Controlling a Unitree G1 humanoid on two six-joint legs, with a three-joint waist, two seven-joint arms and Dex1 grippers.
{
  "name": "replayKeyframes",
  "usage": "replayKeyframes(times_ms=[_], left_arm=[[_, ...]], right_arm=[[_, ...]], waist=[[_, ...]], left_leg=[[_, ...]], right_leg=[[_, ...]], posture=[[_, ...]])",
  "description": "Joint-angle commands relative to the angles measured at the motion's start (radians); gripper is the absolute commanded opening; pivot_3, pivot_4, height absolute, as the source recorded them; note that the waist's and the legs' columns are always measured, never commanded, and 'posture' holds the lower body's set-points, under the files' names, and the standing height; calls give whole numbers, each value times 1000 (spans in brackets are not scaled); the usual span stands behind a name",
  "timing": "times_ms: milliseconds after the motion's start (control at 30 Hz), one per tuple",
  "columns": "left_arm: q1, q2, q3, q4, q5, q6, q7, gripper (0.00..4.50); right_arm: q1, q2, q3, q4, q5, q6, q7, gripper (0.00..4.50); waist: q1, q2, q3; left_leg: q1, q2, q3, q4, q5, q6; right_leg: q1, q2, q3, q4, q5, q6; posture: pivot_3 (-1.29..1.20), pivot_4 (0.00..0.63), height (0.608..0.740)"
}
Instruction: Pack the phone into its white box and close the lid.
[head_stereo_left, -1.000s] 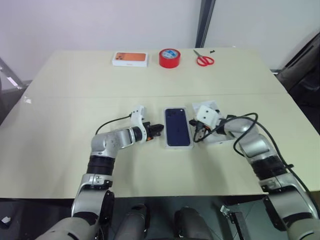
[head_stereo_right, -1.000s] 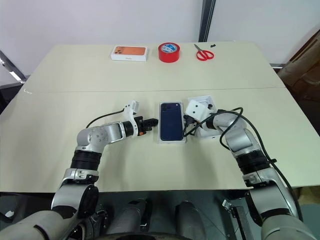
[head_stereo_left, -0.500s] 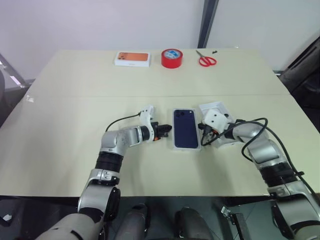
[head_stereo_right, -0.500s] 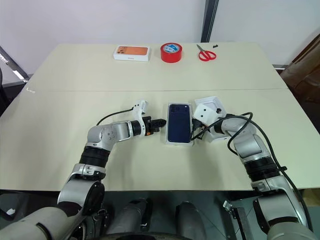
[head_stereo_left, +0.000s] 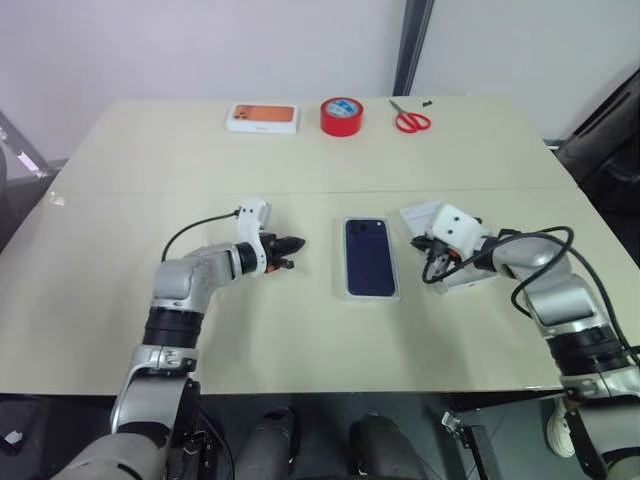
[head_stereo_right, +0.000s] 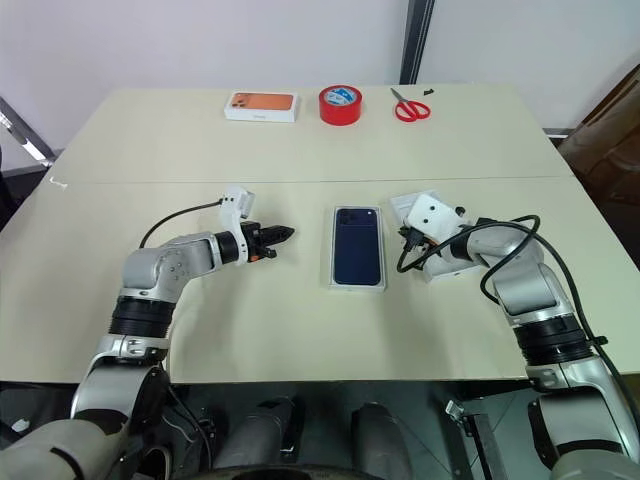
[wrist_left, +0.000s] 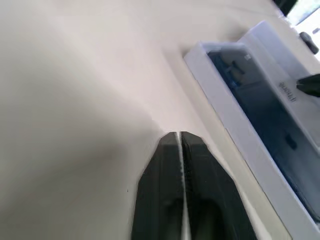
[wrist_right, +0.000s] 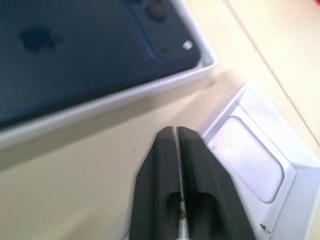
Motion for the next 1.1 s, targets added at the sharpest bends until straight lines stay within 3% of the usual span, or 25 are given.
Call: replayKeyframes(times_ms=[33, 133, 200, 333, 467, 567, 800, 1100], left_arm=[[27, 57, 16, -102, -16, -80, -93, 1869], [100, 143, 33, -170, -4, -218, -214, 3364], [146, 192, 60, -203, -22, -282, -288, 3395], [196, 227, 76, -224, -29, -371, -360, 3395], [272, 244, 51, -261, -1, -494, -434, 3395], [318, 254, 39, -270, 17, -583, -476, 3395], [358, 280, 39, -253, 29, -707, -555, 3395], [376, 249, 1, -270, 43, -747, -533, 3395]], right_arm=[[14, -19, -54, -28, 29, 31, -16, 1895], [16, 10, -100, -92, 94, 195, -36, 3387], [27, 11, -112, -148, 127, 315, -41, 4341], [14, -3, -119, -188, 155, 475, -67, 4341], [-96, 16, -95, -209, 206, 755, -100, 4341], [-131, -8, -28, -216, 189, 834, -130, 4341], [-237, 40, -19, -200, 248, 1095, -200, 4341], [-277, 60, 46, -160, 254, 1114, -272, 4341]], waist=[[2, 0, 0], [2, 0, 0], [-7, 1, 0], [-10, 1, 0], [-18, 4, 2], [-16, 4, 2], [-11, 4, 2], [-15, 5, 2]], left_leg=[[0, 0, 0, 0, 0, 0], [0, 0, 0, 0, 0, 0], [0, 0, 1, -1, 0, 0], [0, 1, 0, -1, 0, 1], [0, 0, 1, -1, -4, 6], [0, 1, 1, -3, -4, 6], [-1, 1, 1, -2, -4, 7], [-1, 1, 1, -2, -5, 8]], right_leg=[[0, 0, 0, 0, 0, 0], [0, 0, 0, 0, 0, 0], [-1, 0, 1, 0, 0, 0], [0, 0, 1, 0, 0, -1], [0, -1, 1, -1, 0, 0], [-2, -1, 1, -1, 0, -1], [-2, -1, 1, -1, 0, -1], [-2, -1, 1, -1, 0, -1]], posture=[[0, 150, 734], [0, 150, 734], [0, 150, 734], [0, 150, 734], [0, 150, 734], [0, 150, 734], [0, 150, 734], [0, 150, 734]])
